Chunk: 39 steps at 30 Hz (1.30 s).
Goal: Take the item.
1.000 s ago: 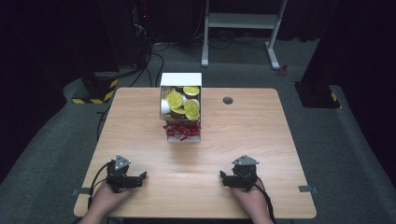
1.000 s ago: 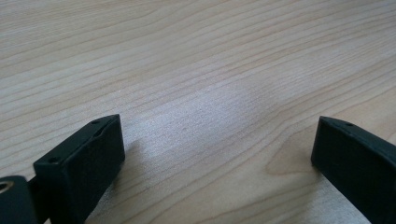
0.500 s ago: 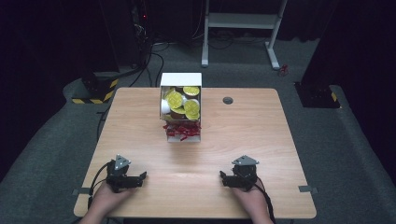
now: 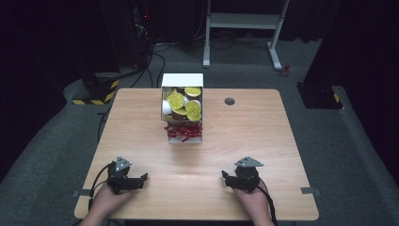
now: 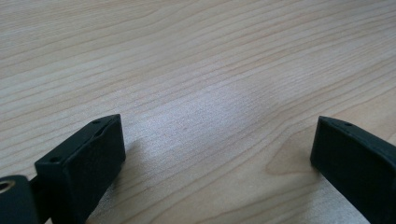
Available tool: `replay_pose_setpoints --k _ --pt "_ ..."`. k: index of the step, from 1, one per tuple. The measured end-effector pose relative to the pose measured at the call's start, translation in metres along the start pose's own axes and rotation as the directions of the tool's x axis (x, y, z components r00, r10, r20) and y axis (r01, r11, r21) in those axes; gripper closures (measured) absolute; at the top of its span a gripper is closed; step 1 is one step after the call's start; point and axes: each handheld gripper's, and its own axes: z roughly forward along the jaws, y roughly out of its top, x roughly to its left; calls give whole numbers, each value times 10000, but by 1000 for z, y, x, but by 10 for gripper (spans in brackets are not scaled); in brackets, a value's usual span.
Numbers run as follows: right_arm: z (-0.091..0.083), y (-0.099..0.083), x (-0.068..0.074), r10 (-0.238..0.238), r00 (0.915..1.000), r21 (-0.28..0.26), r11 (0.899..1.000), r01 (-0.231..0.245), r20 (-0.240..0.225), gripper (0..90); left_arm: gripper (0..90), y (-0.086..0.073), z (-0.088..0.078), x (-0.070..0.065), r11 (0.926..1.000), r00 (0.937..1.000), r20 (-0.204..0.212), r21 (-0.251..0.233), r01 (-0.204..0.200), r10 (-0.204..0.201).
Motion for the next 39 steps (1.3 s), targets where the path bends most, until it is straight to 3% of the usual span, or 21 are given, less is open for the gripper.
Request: replay_pose_setpoints --k 10,12,17,27,34,39 --pt "-13 5 0 44 9993 -1048 9945 -81 -358 393 34 1 0 1 10000 10000 -22 44 -46 46" --pt "-12 5 0 -58 10000 -1172 9931 52 -42 398 34 1 0 1 9999 10000 -18 83 -81 81" --pt "-9 8 -1 275 9994 -1242 9919 -247 215 426 33 1 0 1 10000 10000 -29 65 -65 65" --pt "-8 21 8 164 9999 -1378 9903 -157 43 441 33 1 1 0 10000 10000 7 65 -52 52" --pt "-5 40 17 358 9993 -1472 9885 -334 140 462 34 1 1 0 9997 9997 65 51 -243 243" --pt "-6 50 22 250 9994 -1556 9876 -209 245 466 38 1 0 0 9998 9997 116 1 -211 211"
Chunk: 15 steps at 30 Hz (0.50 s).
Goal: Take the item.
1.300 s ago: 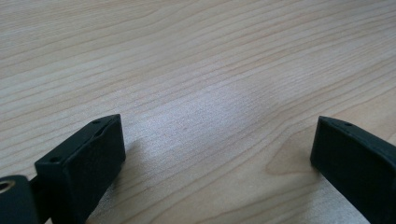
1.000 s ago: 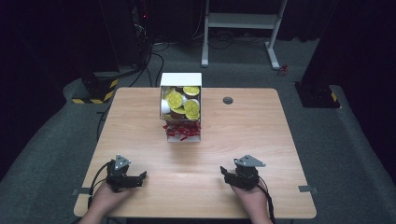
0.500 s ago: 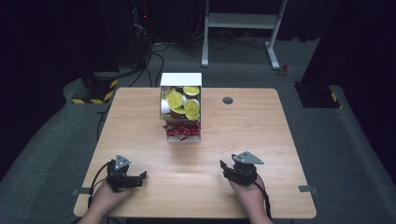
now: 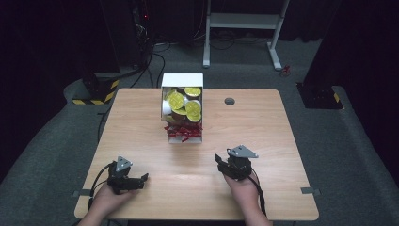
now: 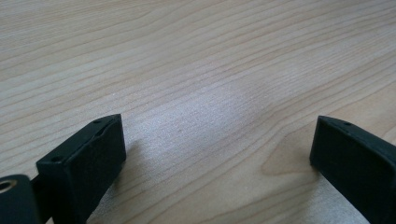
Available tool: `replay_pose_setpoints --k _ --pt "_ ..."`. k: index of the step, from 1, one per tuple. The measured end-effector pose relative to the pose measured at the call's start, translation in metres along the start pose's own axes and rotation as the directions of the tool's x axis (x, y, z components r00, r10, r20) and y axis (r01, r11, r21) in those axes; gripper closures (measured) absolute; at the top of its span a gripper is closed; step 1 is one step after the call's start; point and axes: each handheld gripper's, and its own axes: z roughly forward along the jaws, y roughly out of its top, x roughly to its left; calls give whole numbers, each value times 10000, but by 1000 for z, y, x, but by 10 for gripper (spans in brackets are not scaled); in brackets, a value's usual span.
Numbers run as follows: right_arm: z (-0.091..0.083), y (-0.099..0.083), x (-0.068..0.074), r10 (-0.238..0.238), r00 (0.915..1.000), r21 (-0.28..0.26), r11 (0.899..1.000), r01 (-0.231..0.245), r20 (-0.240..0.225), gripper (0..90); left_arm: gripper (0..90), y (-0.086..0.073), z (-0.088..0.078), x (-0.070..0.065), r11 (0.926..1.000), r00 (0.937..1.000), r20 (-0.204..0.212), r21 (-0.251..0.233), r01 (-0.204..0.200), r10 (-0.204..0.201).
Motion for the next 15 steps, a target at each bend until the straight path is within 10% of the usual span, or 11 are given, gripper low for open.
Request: replay_pose_setpoints --k 15 --pt "9 23 4 -672 9977 -334 9972 668 -121 570 49 -2 -3 -1 10000 9999 99 -29 -41 42"
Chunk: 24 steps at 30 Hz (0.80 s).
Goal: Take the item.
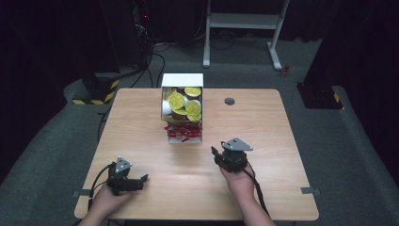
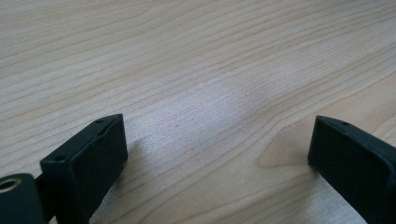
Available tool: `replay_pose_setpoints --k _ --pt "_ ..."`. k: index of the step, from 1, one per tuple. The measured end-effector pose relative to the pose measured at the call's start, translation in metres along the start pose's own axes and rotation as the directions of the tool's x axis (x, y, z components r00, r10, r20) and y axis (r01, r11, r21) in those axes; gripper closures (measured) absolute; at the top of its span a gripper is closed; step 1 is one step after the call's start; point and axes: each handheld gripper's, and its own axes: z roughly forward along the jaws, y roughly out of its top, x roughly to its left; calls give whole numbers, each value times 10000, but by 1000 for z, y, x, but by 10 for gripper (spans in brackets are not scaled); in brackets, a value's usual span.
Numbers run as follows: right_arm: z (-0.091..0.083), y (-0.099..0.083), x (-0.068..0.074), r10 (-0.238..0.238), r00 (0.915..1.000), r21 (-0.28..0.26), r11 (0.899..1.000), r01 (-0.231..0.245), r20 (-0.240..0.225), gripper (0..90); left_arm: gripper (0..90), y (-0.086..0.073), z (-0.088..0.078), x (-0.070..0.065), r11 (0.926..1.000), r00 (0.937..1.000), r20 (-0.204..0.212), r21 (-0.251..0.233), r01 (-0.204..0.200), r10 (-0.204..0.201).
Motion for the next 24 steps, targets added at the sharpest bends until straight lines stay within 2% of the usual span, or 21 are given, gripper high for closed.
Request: replay_pose_setpoints --k 5,7,8,11,20,24 --pt "3 4 1 -129 9999 -121 9998 129 -11 580 50 0 0 0 10000 10000 -25 24 -67 67" --pt "5 7 2 -254 9997 -157 9996 253 -26 577 52 -1 -1 0 10000 10000 -55 -2 -42 42" --pt "8 11 4 -537 9985 -122 9985 538 73 576 53 -1 -1 0 10000 10000 -31 4 9 -9" --pt "11 15 6 -615 9981 -240 9978 615 6 574 52 -1 -1 0 10000 10000 -22 -23 72 -72" --pt "20 27 8 -576 9983 -329 9978 576 12 584 53 -1 -1 0 10000 10000 6 -28 54 -54" --pt "25 33 9 -478 9988 -194 9987 479 73 581 52 -1 -1 0 10000 10000 9 -21 39 -39"
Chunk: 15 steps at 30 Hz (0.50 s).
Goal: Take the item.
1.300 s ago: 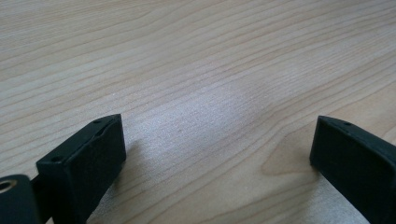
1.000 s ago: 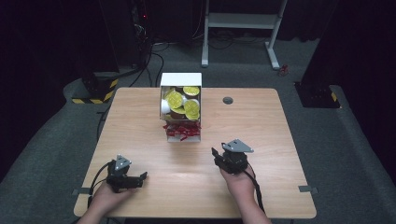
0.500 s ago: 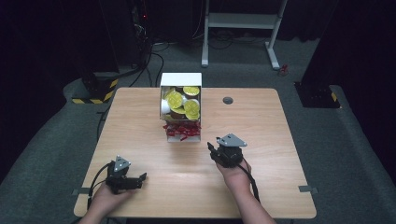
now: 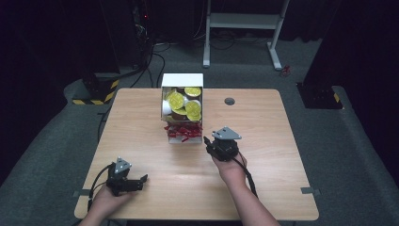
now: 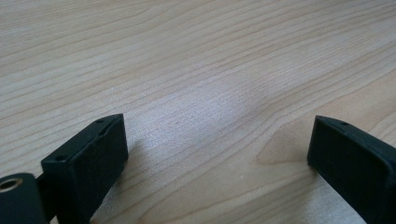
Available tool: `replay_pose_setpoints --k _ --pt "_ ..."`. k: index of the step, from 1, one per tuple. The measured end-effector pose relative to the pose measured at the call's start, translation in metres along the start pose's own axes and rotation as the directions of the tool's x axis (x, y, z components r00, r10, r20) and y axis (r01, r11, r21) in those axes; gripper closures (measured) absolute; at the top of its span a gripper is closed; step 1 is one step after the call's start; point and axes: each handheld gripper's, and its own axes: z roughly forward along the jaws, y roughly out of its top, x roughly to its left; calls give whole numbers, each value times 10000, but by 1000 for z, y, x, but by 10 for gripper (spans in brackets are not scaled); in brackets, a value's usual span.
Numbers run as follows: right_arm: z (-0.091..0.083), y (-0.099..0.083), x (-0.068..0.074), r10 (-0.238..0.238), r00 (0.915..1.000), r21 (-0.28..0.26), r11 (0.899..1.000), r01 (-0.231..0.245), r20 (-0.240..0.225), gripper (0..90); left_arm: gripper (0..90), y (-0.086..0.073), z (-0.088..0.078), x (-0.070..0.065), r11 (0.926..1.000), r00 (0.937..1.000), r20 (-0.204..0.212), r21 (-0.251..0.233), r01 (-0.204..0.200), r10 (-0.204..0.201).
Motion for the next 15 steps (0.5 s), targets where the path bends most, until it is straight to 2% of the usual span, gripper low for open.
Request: replay_pose_setpoints --k 9,15 --pt "10 13 3 -142 9998 67 9999 141 104 558 52 0 0 0 10000 10000 28 -4 -10 10" --pt "18 19 4 -249 9996 156 9996 250 -99 576 52 0 0 0 10000 10000 29 -5 -18 18"
